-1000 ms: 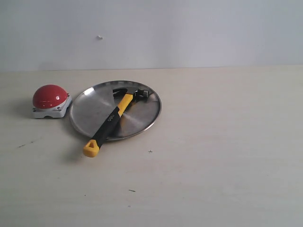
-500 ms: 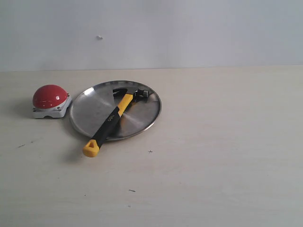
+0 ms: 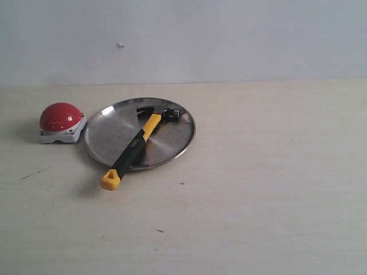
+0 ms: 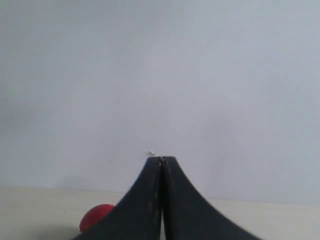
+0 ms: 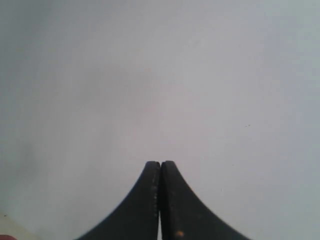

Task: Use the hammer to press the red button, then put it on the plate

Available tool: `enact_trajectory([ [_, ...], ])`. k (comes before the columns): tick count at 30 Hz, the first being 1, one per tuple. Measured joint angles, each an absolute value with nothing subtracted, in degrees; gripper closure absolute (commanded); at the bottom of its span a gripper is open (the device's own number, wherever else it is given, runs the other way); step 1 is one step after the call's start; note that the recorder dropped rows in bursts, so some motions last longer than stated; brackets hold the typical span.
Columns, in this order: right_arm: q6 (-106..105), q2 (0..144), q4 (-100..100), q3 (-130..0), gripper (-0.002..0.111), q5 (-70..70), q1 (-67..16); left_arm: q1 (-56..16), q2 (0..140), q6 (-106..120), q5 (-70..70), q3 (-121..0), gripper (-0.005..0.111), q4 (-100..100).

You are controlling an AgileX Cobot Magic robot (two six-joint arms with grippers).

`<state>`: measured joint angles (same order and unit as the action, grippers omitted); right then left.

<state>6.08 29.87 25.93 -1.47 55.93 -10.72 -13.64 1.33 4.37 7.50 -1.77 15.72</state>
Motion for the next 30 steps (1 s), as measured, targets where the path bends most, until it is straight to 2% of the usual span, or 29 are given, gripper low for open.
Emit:
enact_trajectory([
  [9, 6.08, 29.87, 25.93, -1.47, 0.108, 55.83, -10.72, -13.64, 0.38, -1.68, 4.04, -0.17, 0.107, 11.47],
  [14, 6.08, 29.87, 25.93, -1.47, 0.108, 55.79, -10.72, -13.36, 0.38, -0.48, -3.58, -0.17, 0.107, 11.23],
  [30, 6.08, 29.87, 25.93, -1.47, 0.108, 55.79, -10.72, -2.54, 0.38, 3.29, -19.71, -0.13, 0.107, 10.79],
])
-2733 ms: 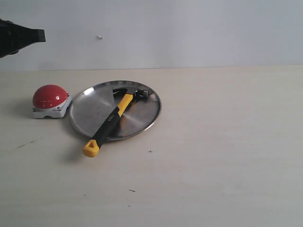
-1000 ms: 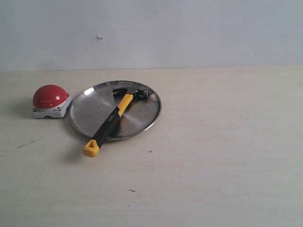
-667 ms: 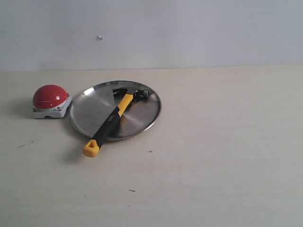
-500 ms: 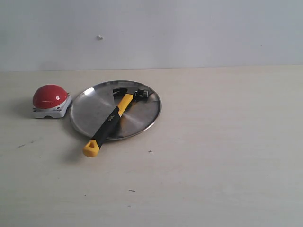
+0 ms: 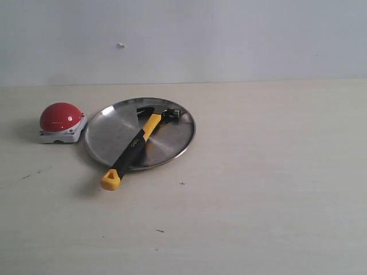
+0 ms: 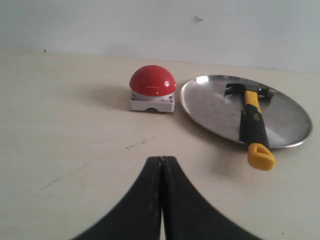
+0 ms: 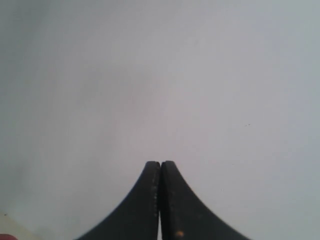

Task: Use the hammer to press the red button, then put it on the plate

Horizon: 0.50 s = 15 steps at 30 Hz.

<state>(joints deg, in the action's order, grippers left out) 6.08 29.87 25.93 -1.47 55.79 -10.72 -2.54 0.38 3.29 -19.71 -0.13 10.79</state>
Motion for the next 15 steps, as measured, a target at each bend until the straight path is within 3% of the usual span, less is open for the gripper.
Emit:
enact_trajectory([
  [15, 6.08, 29.87, 25.93, -1.47, 0.108, 55.79, -10.72, -1.31, 0.38, 4.04, -20.89, -0.04, 0.107, 9.47],
])
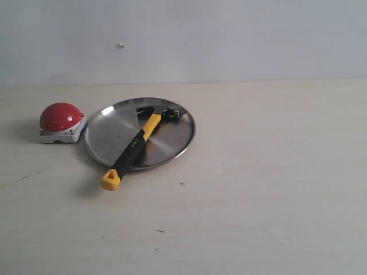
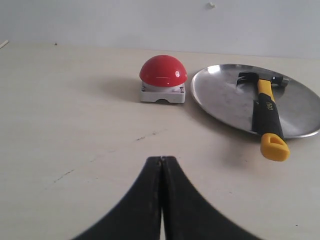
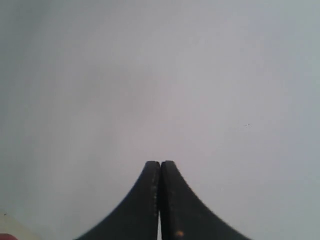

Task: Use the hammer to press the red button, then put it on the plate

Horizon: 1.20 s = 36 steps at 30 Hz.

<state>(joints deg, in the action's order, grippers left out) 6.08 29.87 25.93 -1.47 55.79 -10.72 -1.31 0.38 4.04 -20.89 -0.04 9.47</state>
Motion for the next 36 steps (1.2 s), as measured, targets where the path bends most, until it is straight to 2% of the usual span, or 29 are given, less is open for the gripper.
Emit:
enact_trajectory([
  [22, 3.96, 27.35, 25.72, -1.47, 0.108, 53.60, -10.72, -1.31, 0.38, 4.25, -20.89, -0.04, 0.107, 9.34],
  [31, 6.07, 13.39, 21.64, -1.47, 0.108, 20.67, -7.58, -1.31, 0.38, 4.25, -20.89, -0.04, 0.107, 9.34],
  [36, 7.23, 8.76, 13.28, -1.47, 0.108, 8.69, -3.37, -1.31, 0.38, 4.25, -20.89, -0.04, 0.107, 9.34],
])
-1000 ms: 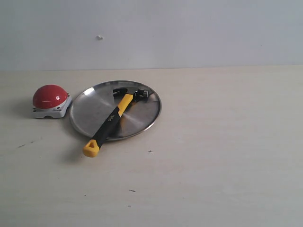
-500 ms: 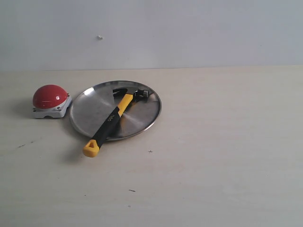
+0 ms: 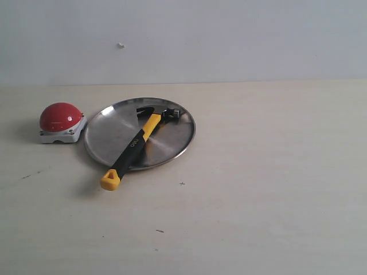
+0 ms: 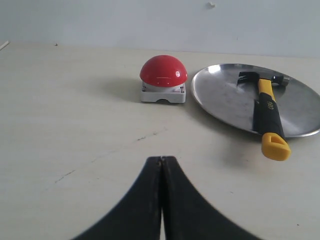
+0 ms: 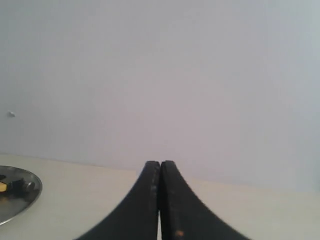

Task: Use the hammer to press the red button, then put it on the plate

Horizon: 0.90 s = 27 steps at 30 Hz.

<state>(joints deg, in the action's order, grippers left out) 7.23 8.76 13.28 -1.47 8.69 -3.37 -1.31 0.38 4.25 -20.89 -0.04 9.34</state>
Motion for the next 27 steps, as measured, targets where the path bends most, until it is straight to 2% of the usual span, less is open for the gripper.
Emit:
enact_trajectory([
  [15, 7.95, 0.31, 9.78, -1.39, 0.108, -16.70, -1.77, -1.31, 0.38, 4.25, -20.89, -0.04, 0.107, 9.34],
  [27, 13.14, 0.31, 9.78, -1.25, 0.108, -20.35, -1.67, -1.31, 0.38, 4.25, -20.89, -0.04, 0.107, 9.34],
])
